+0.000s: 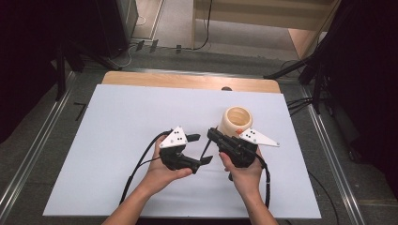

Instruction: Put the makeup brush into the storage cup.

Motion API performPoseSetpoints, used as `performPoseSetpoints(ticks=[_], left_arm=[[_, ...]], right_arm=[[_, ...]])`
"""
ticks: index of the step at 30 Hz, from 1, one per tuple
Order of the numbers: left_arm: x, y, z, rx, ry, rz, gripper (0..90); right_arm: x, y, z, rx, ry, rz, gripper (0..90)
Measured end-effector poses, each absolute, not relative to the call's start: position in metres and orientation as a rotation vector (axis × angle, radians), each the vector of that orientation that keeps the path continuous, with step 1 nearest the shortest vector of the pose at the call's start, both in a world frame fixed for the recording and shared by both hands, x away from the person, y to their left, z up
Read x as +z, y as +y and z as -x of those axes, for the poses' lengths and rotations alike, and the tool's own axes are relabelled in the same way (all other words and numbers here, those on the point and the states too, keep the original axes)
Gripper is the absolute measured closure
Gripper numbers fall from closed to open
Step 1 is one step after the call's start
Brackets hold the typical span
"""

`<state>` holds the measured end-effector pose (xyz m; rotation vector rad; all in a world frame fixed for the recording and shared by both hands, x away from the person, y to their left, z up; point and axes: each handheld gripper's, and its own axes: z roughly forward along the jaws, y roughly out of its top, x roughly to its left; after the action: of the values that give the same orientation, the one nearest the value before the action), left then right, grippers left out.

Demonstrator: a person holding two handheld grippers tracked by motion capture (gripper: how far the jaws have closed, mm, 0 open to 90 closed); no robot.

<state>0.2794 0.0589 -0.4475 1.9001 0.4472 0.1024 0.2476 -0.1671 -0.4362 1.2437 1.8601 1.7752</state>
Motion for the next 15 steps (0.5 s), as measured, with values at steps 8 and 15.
performPoseSetpoints(ticks=[8,15], left_arm=[[-0.451,0.071,-0.277,0.152,0.481,-1.861,0.0],[-0.456,0.088,-0.275,0.188,0.529,-1.837,0.0]], right_arm=[[-0.434,-0.17,-0.247,1.784,1.846,-1.23,84.8],[-0.431,-0.173,-0.247,1.782,1.833,-1.221,84.8]])
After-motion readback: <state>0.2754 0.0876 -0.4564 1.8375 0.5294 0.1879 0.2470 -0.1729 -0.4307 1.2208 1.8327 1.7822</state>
